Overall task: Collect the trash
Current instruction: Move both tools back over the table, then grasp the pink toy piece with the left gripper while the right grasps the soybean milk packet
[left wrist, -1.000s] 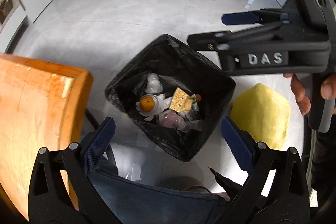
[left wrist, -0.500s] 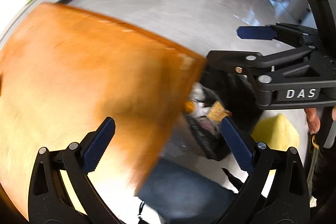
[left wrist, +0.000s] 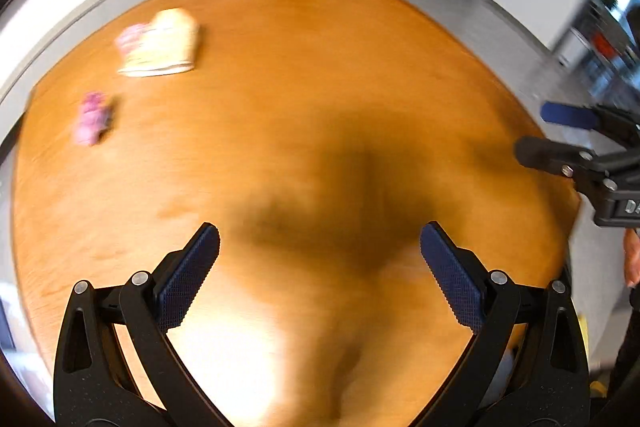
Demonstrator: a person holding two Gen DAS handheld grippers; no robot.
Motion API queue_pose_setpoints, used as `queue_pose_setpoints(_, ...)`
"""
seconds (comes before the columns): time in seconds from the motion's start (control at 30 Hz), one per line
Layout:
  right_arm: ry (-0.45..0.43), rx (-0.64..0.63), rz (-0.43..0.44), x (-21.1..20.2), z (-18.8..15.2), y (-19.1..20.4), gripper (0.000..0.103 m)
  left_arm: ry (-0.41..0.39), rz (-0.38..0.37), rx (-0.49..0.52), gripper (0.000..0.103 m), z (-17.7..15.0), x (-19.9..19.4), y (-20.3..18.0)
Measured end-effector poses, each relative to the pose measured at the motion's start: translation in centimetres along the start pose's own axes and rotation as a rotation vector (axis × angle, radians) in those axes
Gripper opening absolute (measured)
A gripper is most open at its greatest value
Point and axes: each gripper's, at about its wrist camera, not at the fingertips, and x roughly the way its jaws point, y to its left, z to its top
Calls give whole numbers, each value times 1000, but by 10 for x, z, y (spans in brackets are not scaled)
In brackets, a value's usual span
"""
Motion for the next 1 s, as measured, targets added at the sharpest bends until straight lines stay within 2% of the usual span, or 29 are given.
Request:
queue_pose_setpoints(0.2,40,-72,29,46,51,48,83,-17,166,-156,97,26,-4,100)
queue_pose_setpoints(0.27,54,-87,30,60,65,60,83,-13,192,-202,97,35,0,126)
queue_pose_setpoints(0.47,73,-91,28,88,98,74,83,30,246,-268,97,62,34,182)
queue_pose_setpoints(0.6,69,-82,52,109,131,85,83,53,229,-296,97,77,56,207)
queue_pose_setpoints(0.77,75,-13,101,143,167,92,83,67,223,-310,96,91,76,224)
queue_pose_setpoints(0.8,77,2,106,152,174,93,83,72,212,-312,89,93,79,225)
queue_pose_setpoints(0.83,77,12,106,159,179,95,83,82,202,-311,76,94,84,226)
queue_pose_setpoints(0.87,77,25,103,165,184,96,83,78,188,-313,74,96,88,228)
queue_pose_setpoints(0.93,76,46,134,175,191,100,83,62,185,-291,55,100,87,231)
queue_pose_setpoints(1.0,82,65,153,184,195,104,83,54,170,-269,46,101,85,230)
